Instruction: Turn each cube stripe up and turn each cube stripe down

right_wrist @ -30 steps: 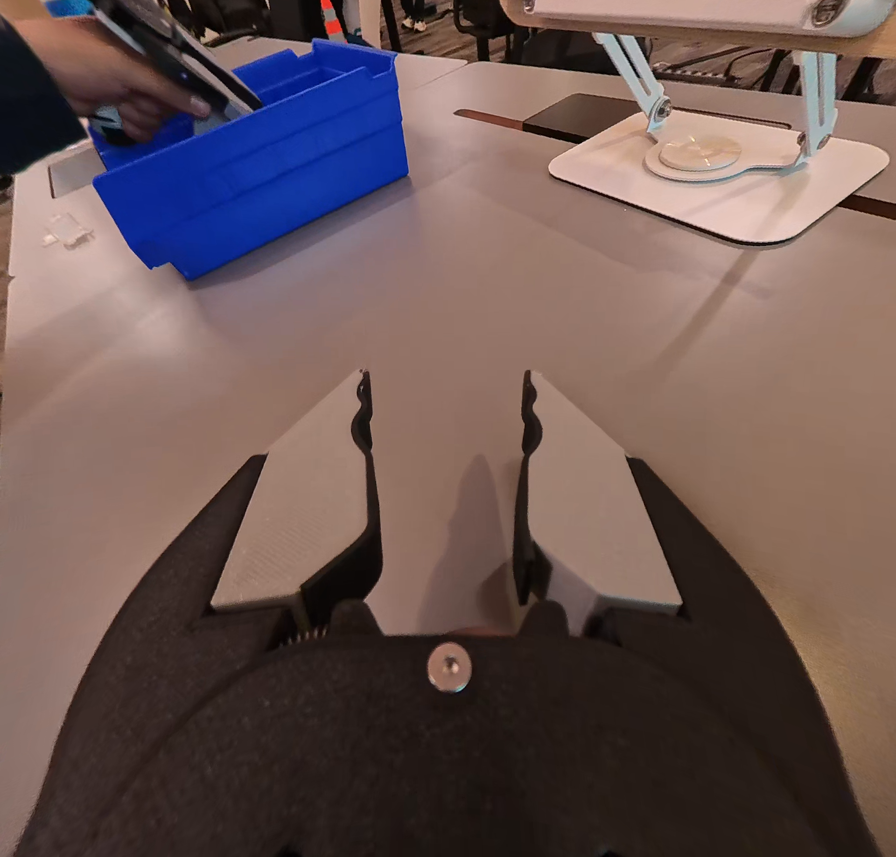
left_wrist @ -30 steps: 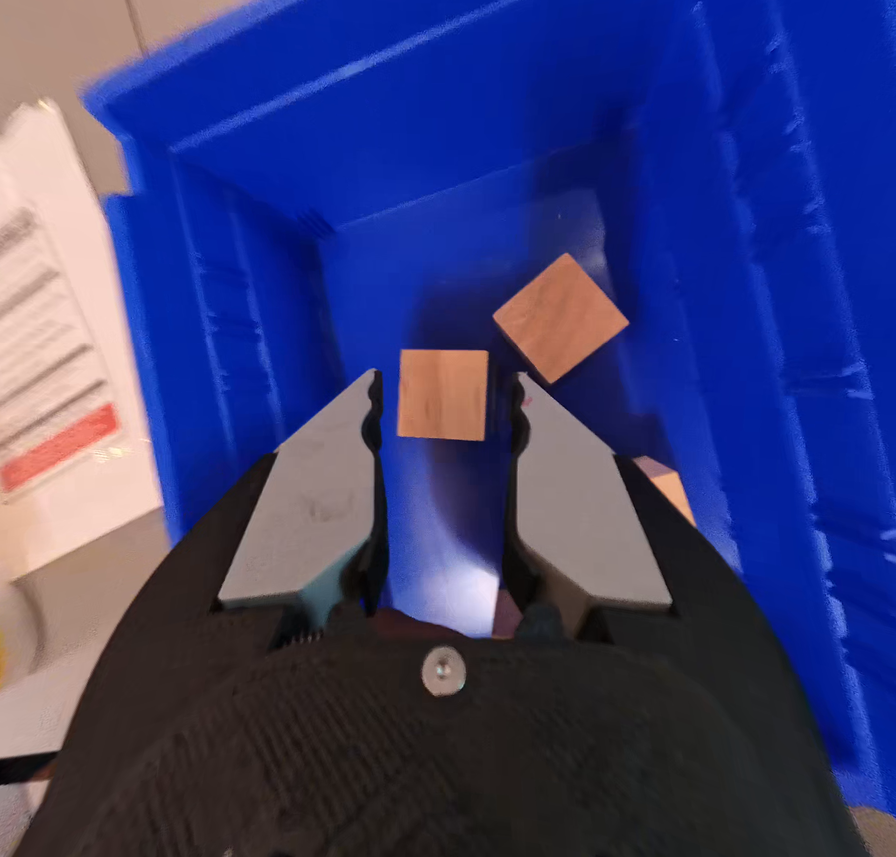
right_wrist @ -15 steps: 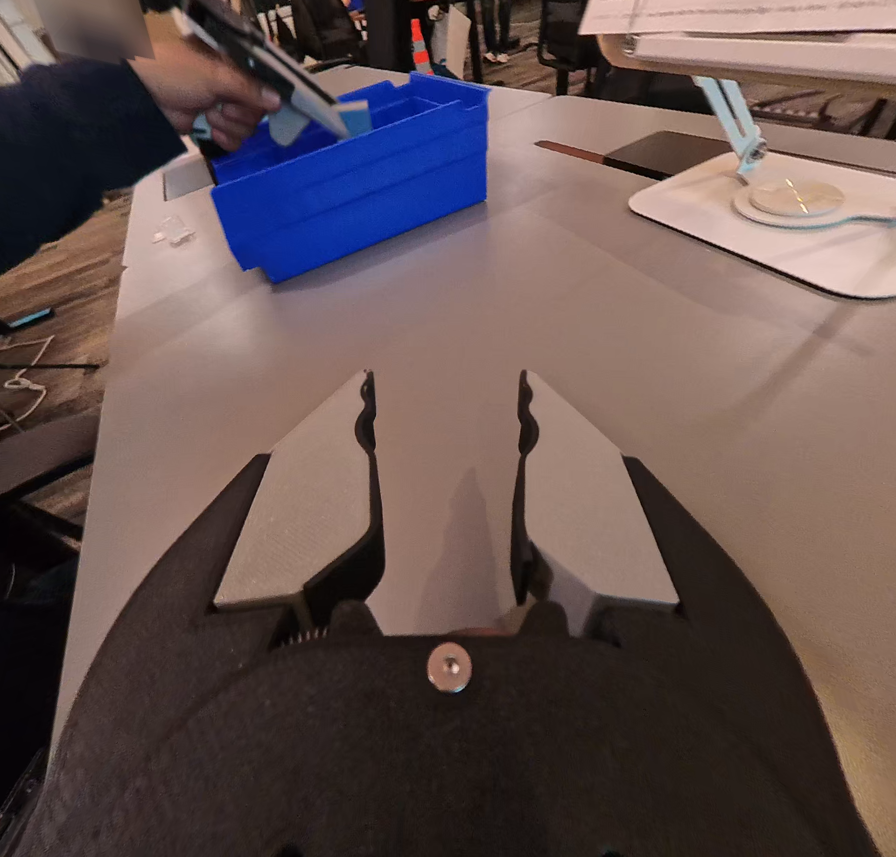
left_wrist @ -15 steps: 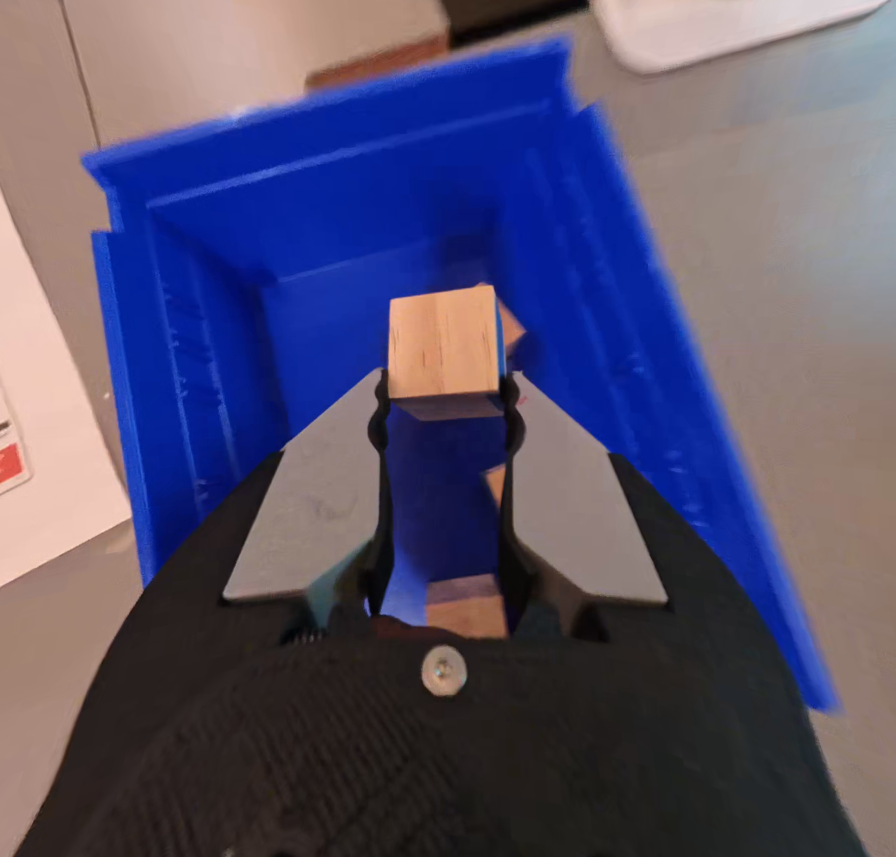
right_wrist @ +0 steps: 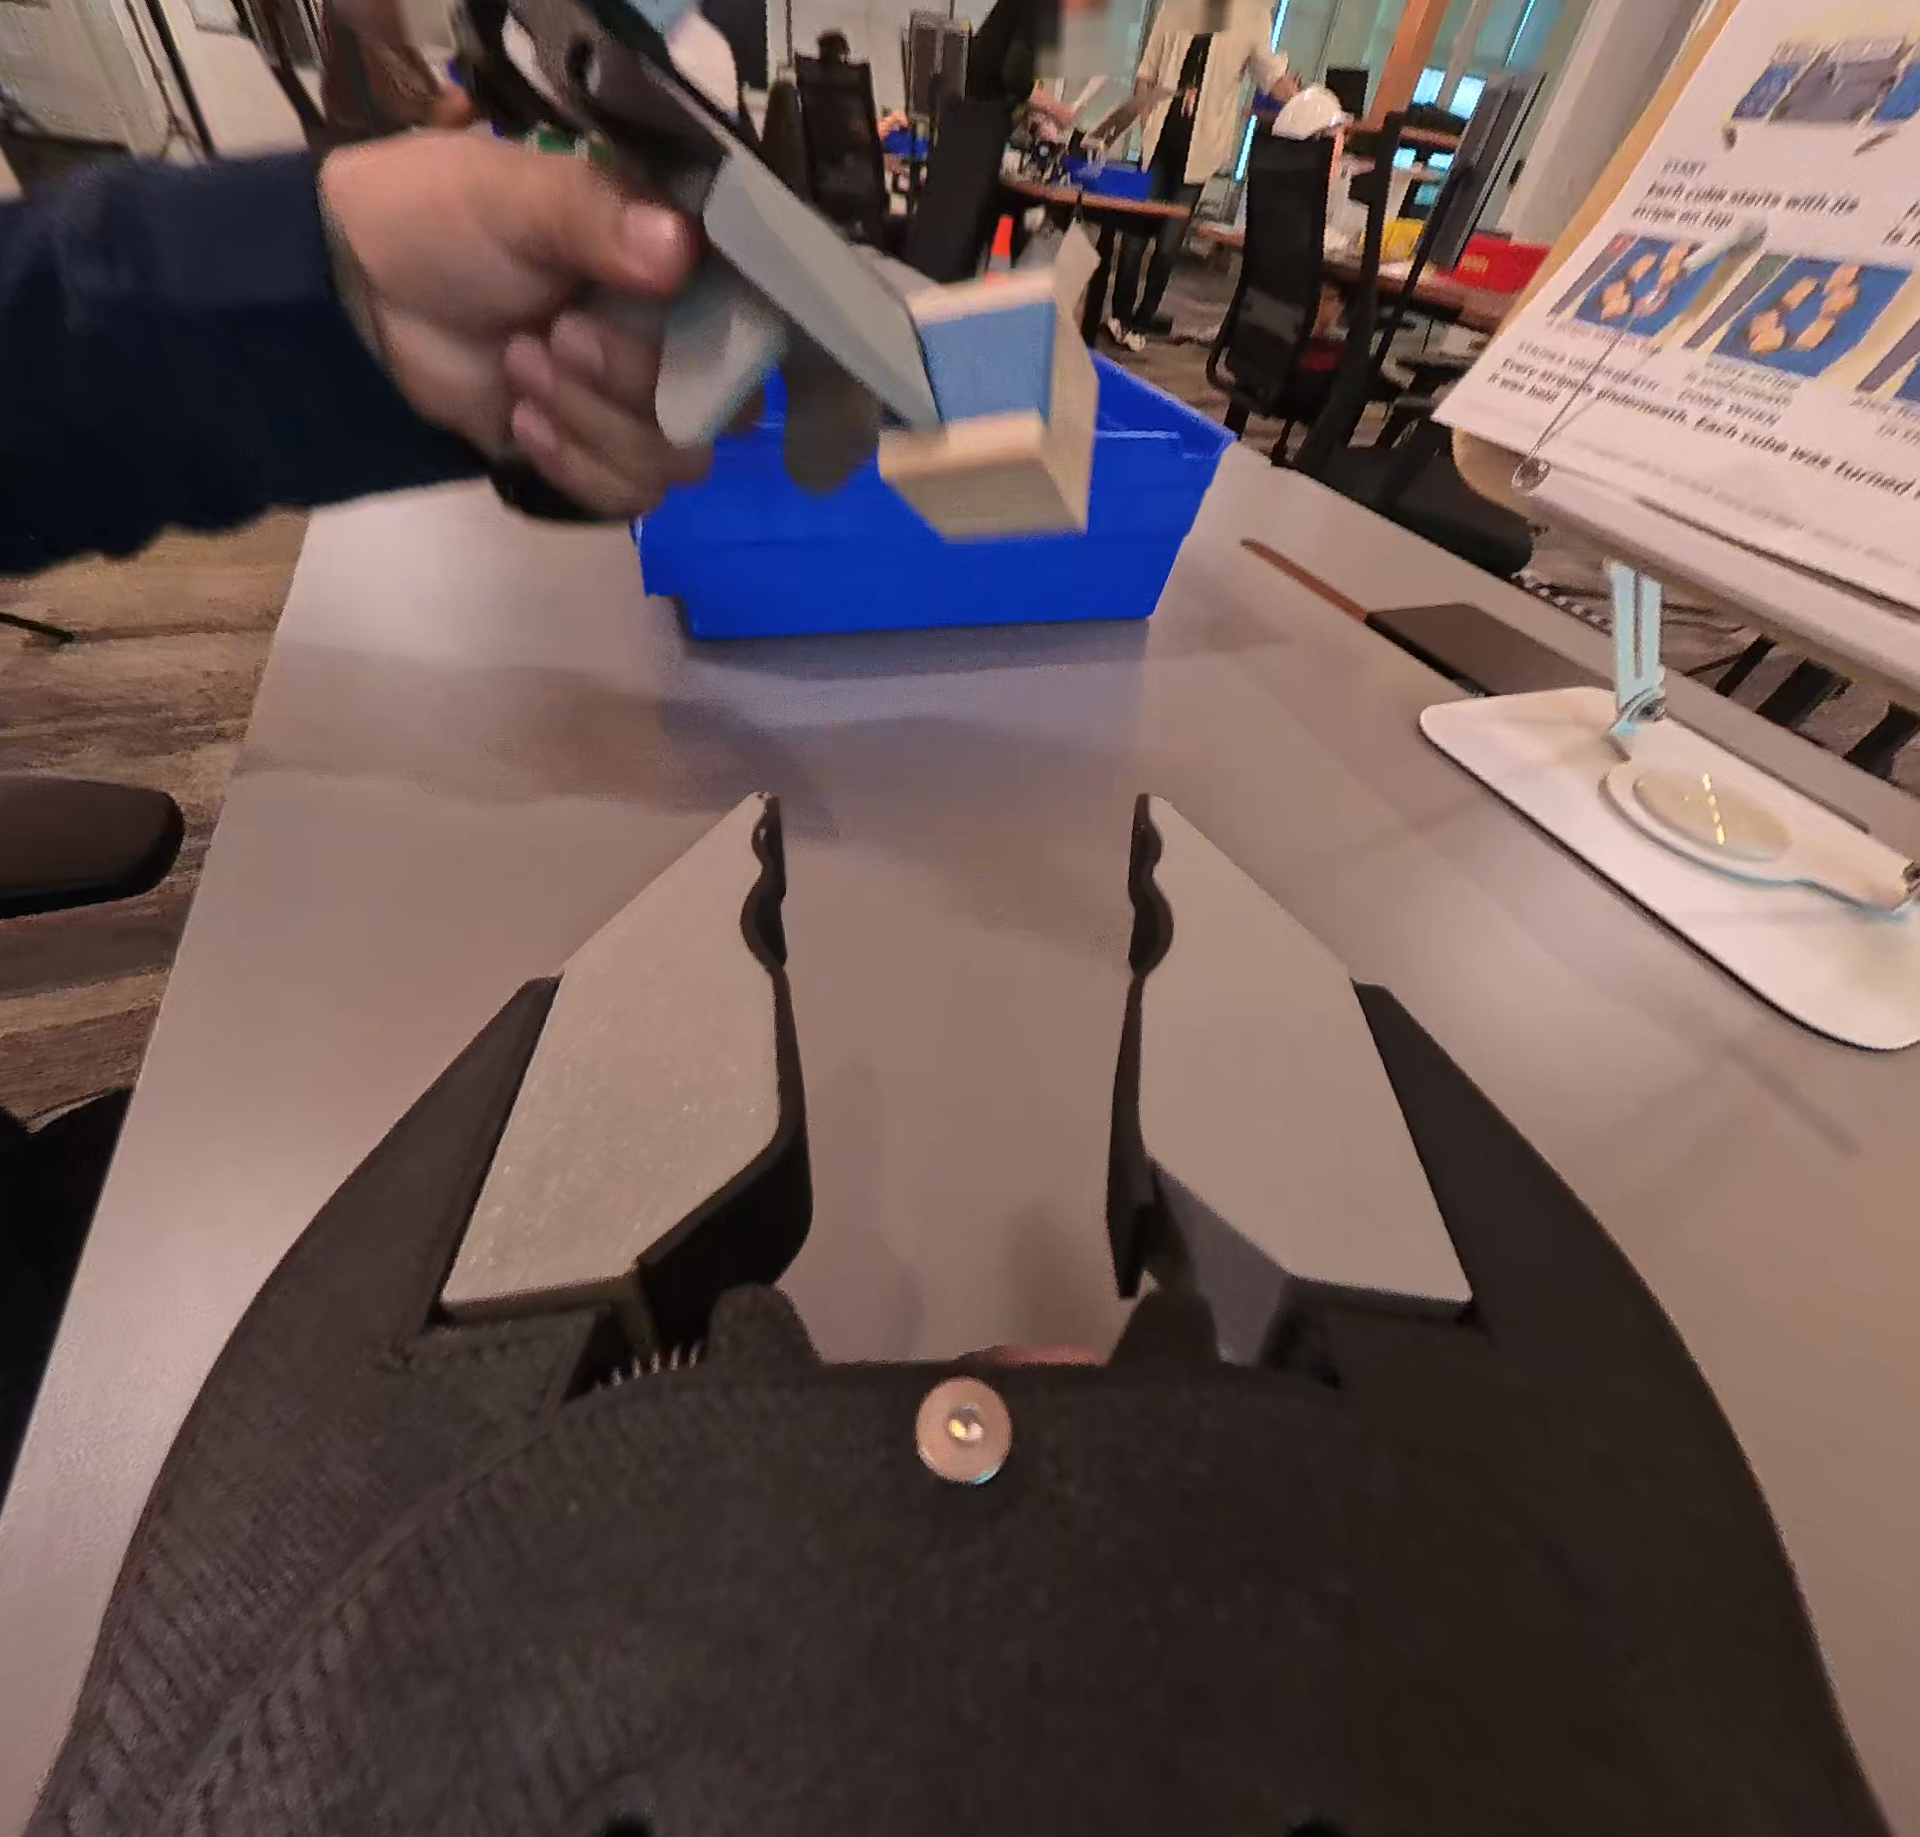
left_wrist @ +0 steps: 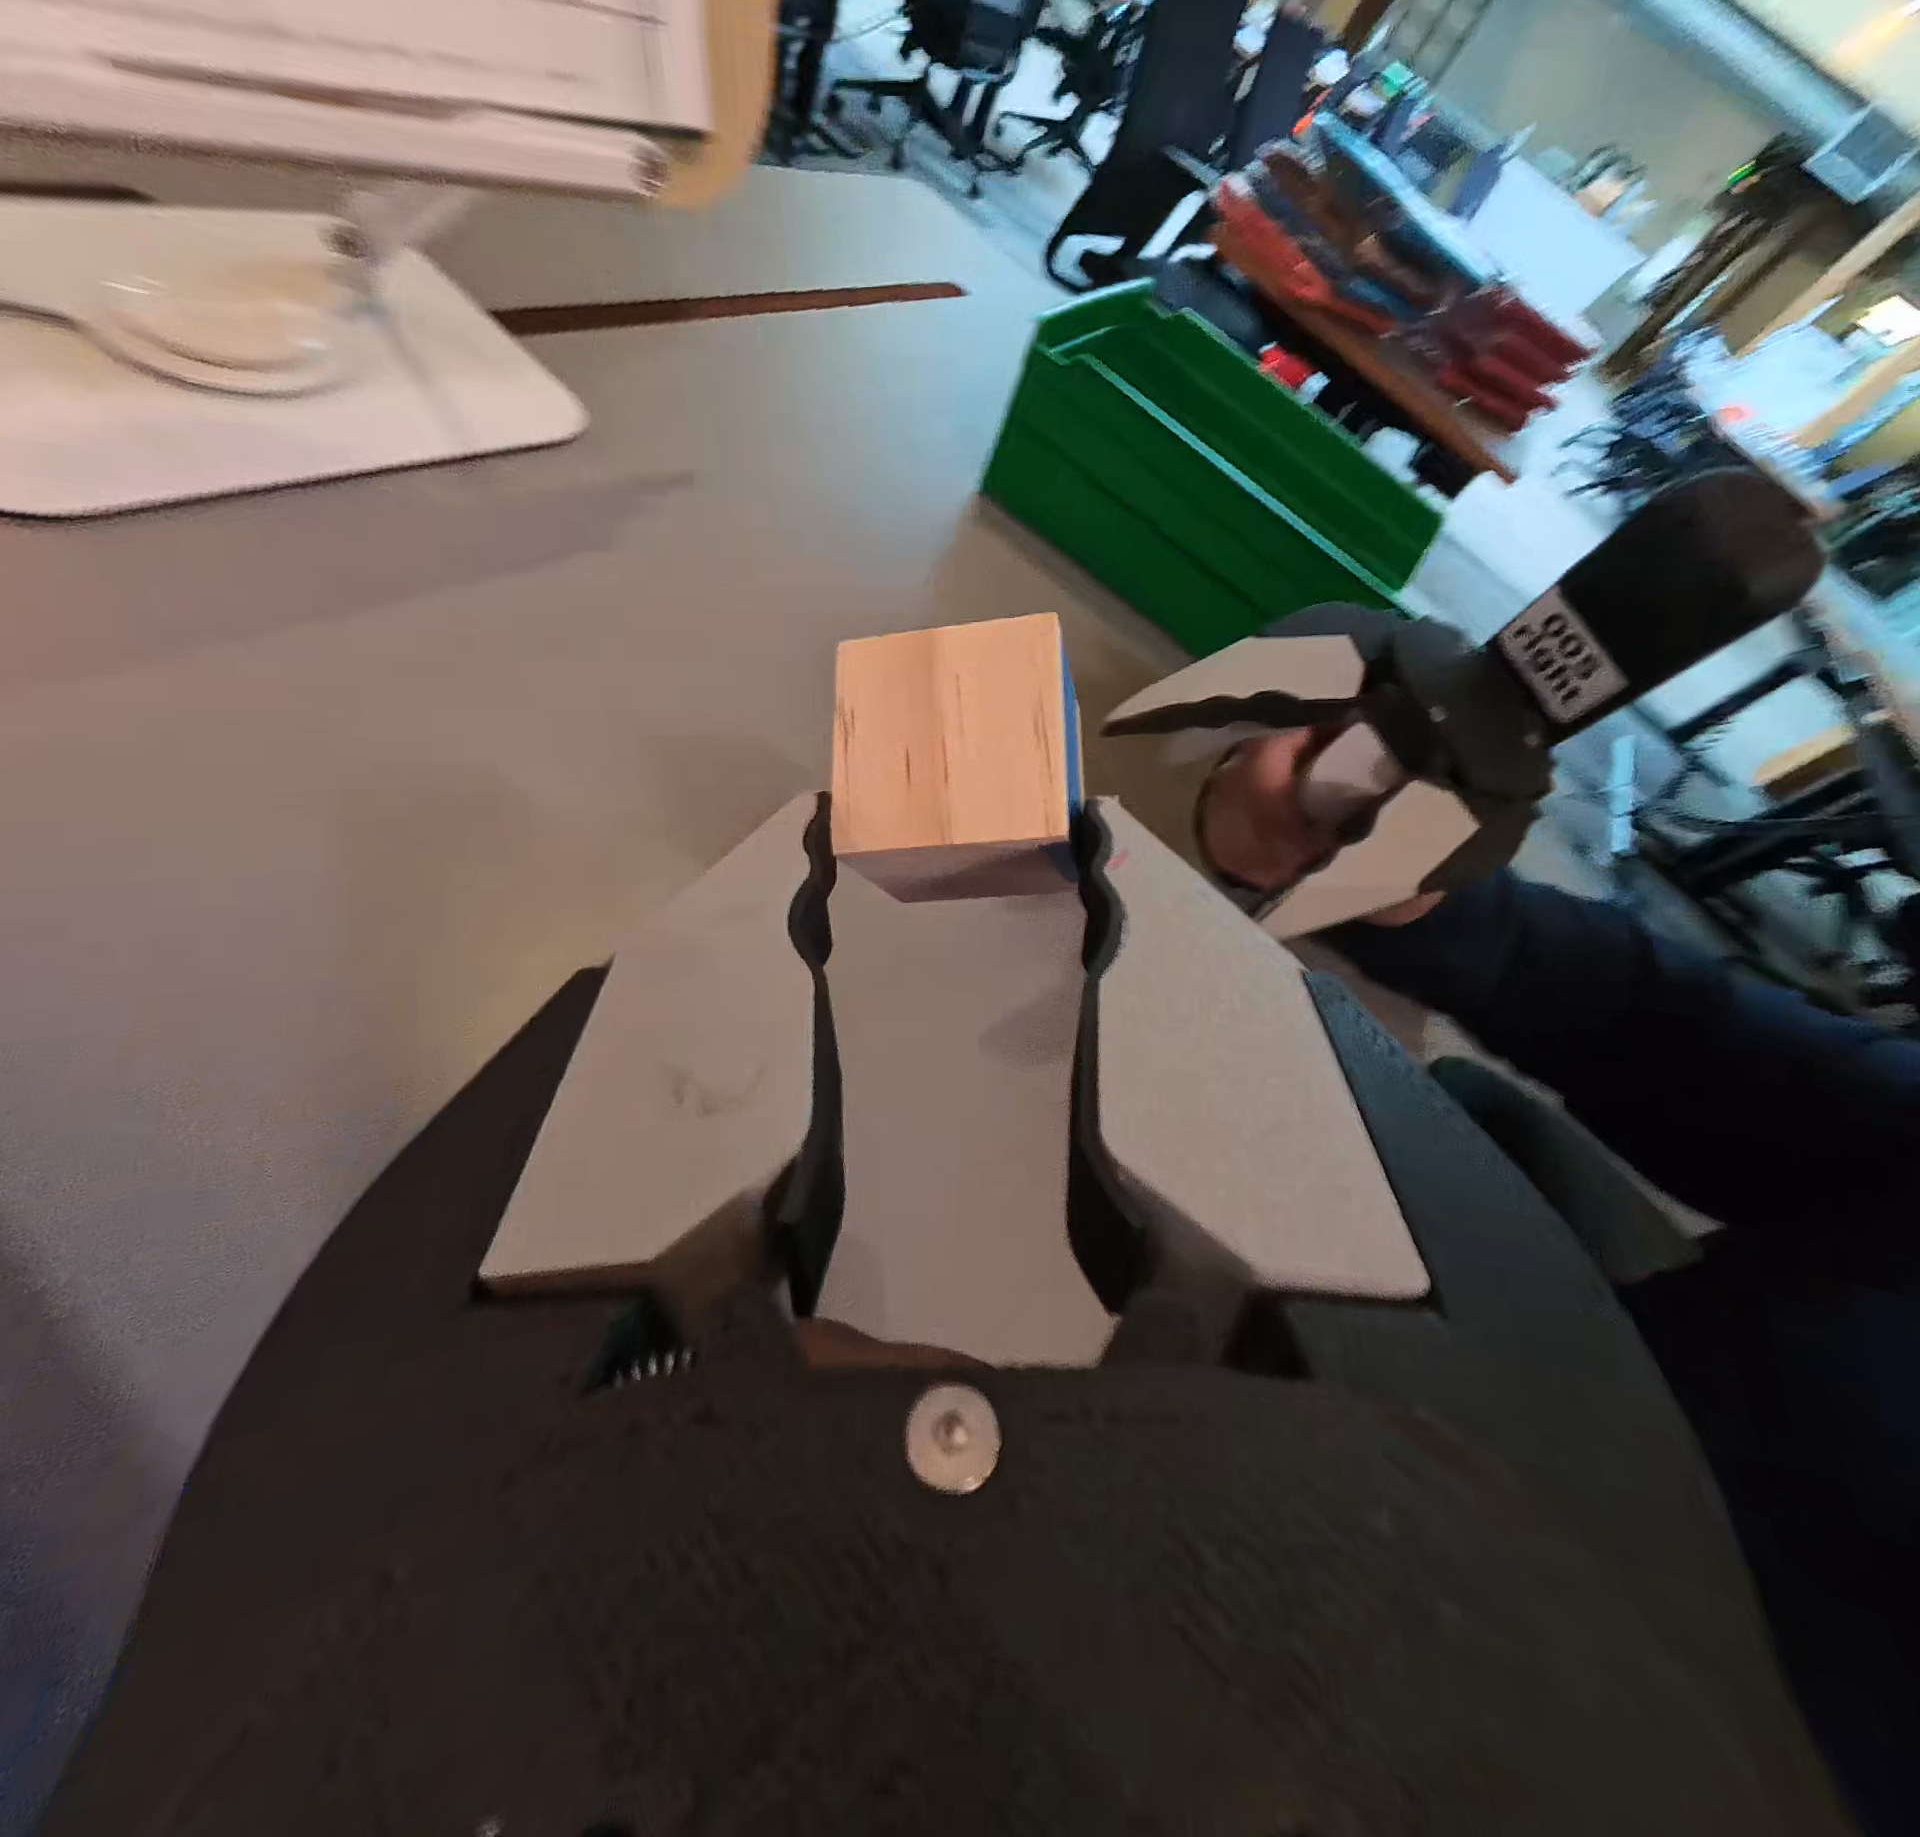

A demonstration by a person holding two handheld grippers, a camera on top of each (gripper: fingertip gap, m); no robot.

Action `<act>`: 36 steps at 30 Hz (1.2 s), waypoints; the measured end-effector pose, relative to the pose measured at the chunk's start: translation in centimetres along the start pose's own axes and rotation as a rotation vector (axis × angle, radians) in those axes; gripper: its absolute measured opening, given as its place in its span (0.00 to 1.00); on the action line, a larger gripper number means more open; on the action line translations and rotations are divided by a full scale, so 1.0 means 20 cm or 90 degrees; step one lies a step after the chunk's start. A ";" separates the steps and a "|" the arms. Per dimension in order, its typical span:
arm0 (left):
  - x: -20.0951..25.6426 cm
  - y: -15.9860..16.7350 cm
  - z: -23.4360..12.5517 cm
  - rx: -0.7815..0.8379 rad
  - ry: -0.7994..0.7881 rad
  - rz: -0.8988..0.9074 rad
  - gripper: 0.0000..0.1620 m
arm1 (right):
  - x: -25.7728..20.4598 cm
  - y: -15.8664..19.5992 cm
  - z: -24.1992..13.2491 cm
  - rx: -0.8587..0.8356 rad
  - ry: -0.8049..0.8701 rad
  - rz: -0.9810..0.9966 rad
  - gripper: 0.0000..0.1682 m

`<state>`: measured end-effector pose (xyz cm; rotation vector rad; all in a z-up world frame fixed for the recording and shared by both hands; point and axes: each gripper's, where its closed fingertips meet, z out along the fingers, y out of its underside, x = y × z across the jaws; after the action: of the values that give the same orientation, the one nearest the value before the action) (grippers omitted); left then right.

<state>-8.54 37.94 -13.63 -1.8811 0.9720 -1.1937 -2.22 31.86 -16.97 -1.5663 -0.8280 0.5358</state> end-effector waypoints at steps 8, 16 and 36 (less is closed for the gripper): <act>0.26 0.12 0.47 0.007 0.178 -0.140 0.28 | 0.14 0.03 -0.05 -0.019 0.116 -0.059 0.39; 0.25 0.18 0.58 0.005 0.191 -0.174 0.28 | 0.23 0.13 -0.04 -0.098 0.195 -0.114 0.26; 0.18 0.18 0.51 0.033 0.153 -0.123 0.27 | 0.27 0.17 -0.03 -0.108 0.194 -0.070 0.25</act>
<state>1.30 34.73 -18.57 -1.8530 0.8876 -1.5728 2.42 35.56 -19.56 -1.6944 -0.7332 0.1434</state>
